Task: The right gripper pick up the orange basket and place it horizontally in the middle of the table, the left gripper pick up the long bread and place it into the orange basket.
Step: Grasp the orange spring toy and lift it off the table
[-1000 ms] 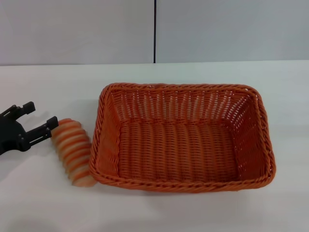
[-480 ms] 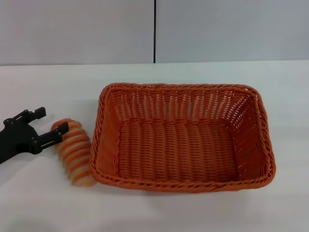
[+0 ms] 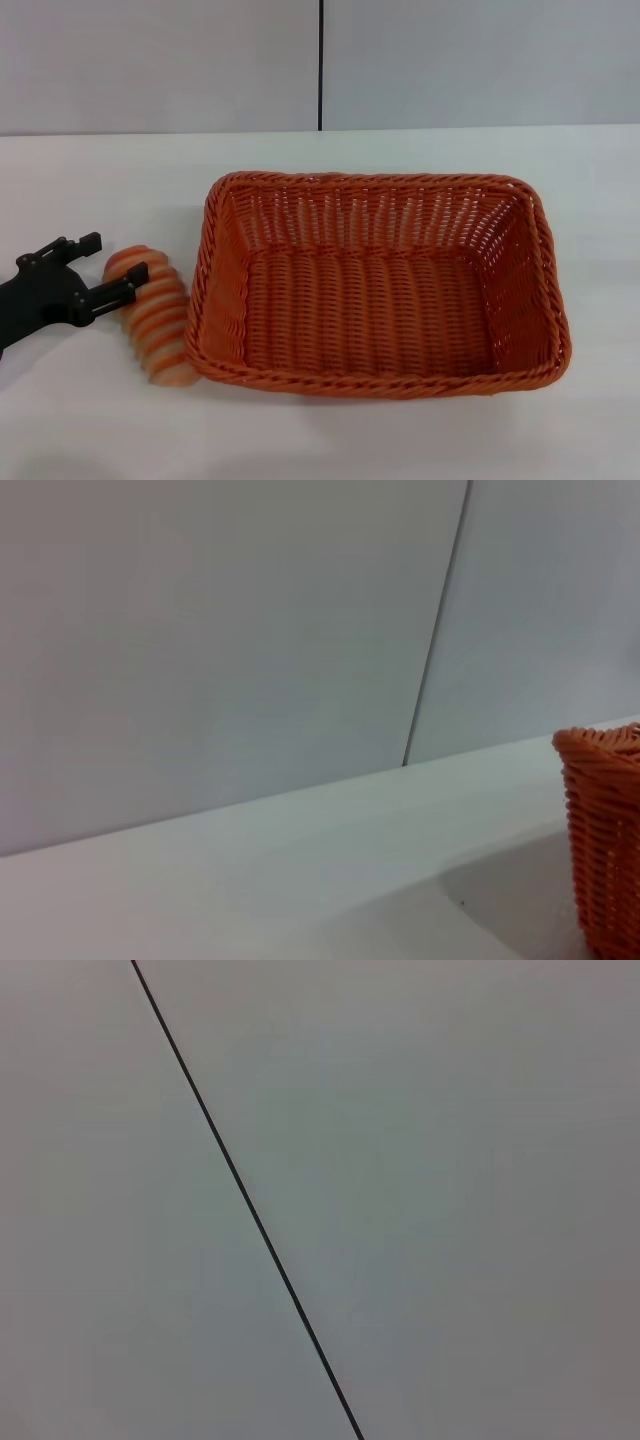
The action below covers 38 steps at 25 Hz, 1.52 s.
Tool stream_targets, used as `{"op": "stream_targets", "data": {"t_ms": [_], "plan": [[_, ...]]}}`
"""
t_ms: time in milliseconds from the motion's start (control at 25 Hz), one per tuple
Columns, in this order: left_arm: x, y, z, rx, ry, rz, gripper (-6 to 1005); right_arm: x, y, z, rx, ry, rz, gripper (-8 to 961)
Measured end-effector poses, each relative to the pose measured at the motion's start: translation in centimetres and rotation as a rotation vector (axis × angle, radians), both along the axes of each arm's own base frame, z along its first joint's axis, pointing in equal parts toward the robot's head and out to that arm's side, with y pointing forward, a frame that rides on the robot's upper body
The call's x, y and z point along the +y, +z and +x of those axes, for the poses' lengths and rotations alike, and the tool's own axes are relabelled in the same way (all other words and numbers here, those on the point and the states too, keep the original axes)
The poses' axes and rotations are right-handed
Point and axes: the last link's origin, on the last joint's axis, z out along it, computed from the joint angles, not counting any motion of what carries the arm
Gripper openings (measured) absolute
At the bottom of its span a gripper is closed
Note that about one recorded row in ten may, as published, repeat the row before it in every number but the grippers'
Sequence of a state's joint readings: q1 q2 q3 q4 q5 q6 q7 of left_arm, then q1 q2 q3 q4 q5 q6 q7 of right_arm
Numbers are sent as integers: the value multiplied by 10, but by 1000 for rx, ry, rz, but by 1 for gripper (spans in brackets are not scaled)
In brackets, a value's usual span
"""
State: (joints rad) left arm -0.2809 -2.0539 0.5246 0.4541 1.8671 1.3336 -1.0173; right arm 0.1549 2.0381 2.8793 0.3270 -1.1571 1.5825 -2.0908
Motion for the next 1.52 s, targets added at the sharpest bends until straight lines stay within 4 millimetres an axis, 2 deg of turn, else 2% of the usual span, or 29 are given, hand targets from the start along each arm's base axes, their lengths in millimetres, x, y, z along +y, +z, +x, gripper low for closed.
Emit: {"op": "stream_targets", "data": {"t_ms": [1440,1520], "plan": [[-2,-5,3,-12,-10,-25,793,1,-1,2,12,-11,-7,495],[-2,-5,3,-13,-9,-26,715,1,-1,2,12,-11,-7,495]]}}
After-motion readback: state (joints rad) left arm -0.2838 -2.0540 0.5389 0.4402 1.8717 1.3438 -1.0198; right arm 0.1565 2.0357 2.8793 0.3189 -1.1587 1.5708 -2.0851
